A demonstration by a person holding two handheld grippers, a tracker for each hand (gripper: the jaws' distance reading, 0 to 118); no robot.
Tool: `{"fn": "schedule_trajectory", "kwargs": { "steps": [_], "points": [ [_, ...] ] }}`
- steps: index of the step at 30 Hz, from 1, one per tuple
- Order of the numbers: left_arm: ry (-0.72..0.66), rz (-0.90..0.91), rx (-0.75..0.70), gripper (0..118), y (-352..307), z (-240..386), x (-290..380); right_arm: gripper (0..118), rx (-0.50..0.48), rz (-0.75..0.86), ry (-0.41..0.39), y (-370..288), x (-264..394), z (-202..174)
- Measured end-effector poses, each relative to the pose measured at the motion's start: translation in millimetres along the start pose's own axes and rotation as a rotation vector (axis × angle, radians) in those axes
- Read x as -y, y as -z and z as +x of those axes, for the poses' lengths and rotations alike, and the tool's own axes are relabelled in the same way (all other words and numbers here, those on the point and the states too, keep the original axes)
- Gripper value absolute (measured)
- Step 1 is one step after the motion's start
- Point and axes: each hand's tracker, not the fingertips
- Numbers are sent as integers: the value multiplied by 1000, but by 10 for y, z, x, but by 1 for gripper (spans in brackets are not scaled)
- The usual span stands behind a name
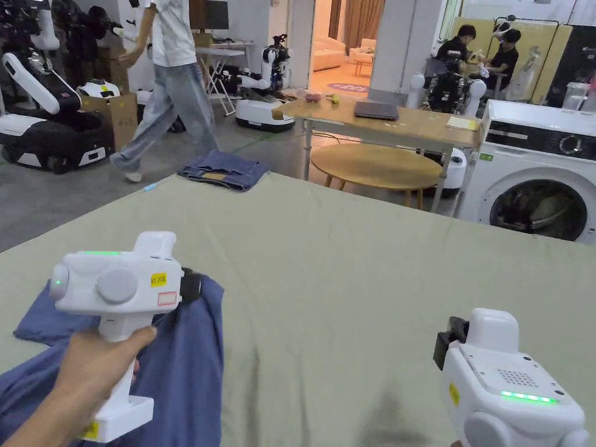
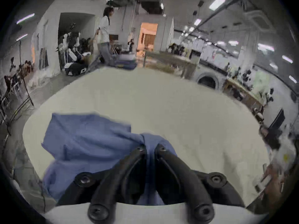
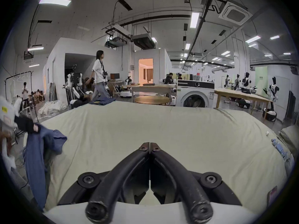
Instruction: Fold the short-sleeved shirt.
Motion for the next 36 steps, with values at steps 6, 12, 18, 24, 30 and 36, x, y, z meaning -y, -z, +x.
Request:
{"fn": "schedule_trajectory", "kwargs": {
  "steps": [6, 12, 18, 24, 30, 36],
  "points": [
    [69, 96, 122, 2, -170, 698, -581, 0, 45, 30, -2, -204, -95, 299],
    [139, 100, 295, 2, -32, 1696, -824, 0, 109, 55, 18, -462, -168, 697],
    [244, 70, 487, 2, 153, 2960, -775, 0, 218, 75, 24, -788, -185, 1185],
    [317, -19, 672, 2, 358, 4109, -405, 0, 345, 94, 27, -1182, -149, 1716],
    [389, -127, 778, 2, 468, 4800, 198, 0, 456, 71, 49, -1484, -16, 2154],
    [414, -237, 788, 2, 612, 4894, 757, 0, 497, 27, 80, -1600, 175, 2377]
  ]
}}
